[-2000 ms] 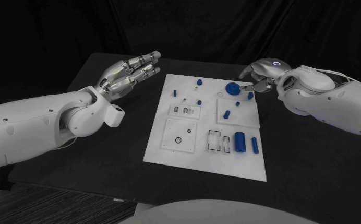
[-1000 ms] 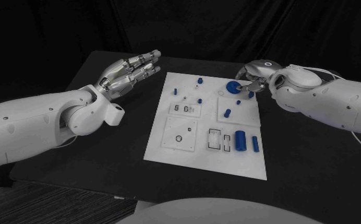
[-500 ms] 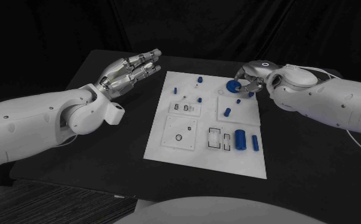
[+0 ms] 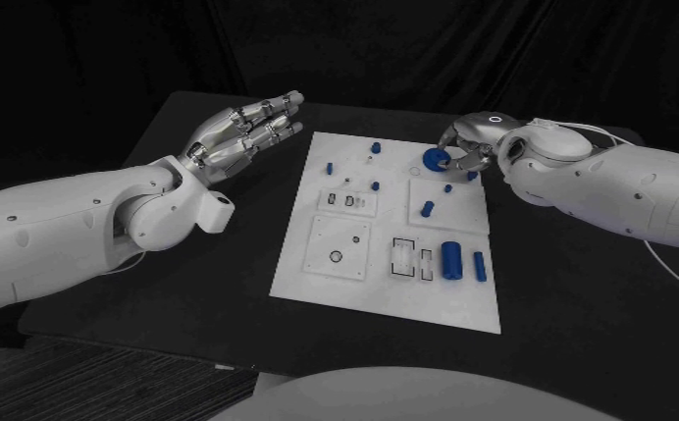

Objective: Assemble the parts on the task board

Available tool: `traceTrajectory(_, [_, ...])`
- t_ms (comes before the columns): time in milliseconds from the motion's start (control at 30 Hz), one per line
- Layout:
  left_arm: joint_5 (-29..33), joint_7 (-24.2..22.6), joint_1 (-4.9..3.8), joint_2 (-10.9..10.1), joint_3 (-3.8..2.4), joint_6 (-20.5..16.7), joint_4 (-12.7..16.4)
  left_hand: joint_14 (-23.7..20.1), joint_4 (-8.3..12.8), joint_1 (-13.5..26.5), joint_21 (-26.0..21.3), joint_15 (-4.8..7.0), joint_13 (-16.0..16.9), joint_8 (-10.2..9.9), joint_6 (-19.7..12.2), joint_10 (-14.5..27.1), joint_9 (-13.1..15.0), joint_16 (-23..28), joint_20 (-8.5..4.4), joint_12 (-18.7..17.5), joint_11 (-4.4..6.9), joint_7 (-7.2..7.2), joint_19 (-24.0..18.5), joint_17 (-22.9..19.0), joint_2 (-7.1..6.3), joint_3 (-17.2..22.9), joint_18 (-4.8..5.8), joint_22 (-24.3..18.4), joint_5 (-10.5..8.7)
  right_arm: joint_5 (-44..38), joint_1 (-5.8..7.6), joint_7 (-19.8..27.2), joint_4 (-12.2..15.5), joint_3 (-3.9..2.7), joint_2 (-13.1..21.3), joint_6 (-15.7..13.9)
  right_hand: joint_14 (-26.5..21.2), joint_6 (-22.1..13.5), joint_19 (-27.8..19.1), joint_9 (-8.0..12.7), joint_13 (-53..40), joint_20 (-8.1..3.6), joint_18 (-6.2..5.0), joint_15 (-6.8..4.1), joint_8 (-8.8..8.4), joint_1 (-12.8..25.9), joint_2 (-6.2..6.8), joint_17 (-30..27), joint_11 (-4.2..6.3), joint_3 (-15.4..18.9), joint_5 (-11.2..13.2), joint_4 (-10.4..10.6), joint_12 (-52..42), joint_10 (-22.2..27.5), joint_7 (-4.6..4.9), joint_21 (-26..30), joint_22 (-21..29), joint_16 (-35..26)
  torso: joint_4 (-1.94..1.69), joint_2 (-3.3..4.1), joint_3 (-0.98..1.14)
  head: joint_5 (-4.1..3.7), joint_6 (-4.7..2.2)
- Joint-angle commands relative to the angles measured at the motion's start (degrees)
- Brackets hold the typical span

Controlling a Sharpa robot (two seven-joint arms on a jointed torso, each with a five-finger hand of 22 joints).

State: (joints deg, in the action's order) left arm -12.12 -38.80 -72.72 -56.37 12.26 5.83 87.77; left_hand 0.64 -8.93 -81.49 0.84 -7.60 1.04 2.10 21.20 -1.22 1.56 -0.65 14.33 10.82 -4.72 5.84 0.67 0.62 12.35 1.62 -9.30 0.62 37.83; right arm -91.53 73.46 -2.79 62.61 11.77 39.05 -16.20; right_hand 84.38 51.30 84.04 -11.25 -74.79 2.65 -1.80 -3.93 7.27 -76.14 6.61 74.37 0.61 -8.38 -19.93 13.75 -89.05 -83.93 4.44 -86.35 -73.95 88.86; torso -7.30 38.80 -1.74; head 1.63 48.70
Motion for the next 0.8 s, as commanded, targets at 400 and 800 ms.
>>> traceTrajectory(400, [0.0, -0.76, 0.19, 0.13, -0.06, 1.03, -0.18, -0.01, 0.56, -0.32, -0.1, -0.42, 0.58, 0.45, -0.02, 0.21, 0.86, -0.23, 0.07, 0.31, -0.26, 0.22, 0.22, -0.23, 0.4, 2.0, -0.93, -0.06, 1.27, -0.07, -0.38, 0.52, 0.03, 0.03, 0.24, -0.5, 5.62, 6.72, 3.43, -5.73, -15.21, -1.2, 0.68, -1.22, 5.88, -0.35, -2.48, 15.63, 1.38, -0.55, -1.23, -2.4, -0.95, -6.07, -1.55, -0.52, -13.62, 1.14, -0.02, 0.02, 0.0, 0.12, -0.15])
traceTrajectory(800, [0.0, -0.46, 0.24, -0.22, -0.06, 0.91, -0.13, -0.02, 0.69, -0.41, -0.09, -0.42, 0.59, 0.43, -0.08, 0.21, 0.85, -0.22, 0.08, 0.36, -0.28, 0.2, 0.23, -0.24, 0.38, 2.2, -0.93, -0.05, 1.29, 0.79, 0.19, -0.27, 3.93, 0.02, 2.61, -3.91, 5.62, 6.42, 3.5, -6.29, -15.21, -1.29, 0.71, -1.27, 6.18, -0.21, -2.32, 15.63, 1.36, -0.36, -1.4, -2.56, -0.95, -6.07, -1.4, -0.59, -13.7, 1.14, 0.0, 0.01, -0.01, 0.44, -0.32])
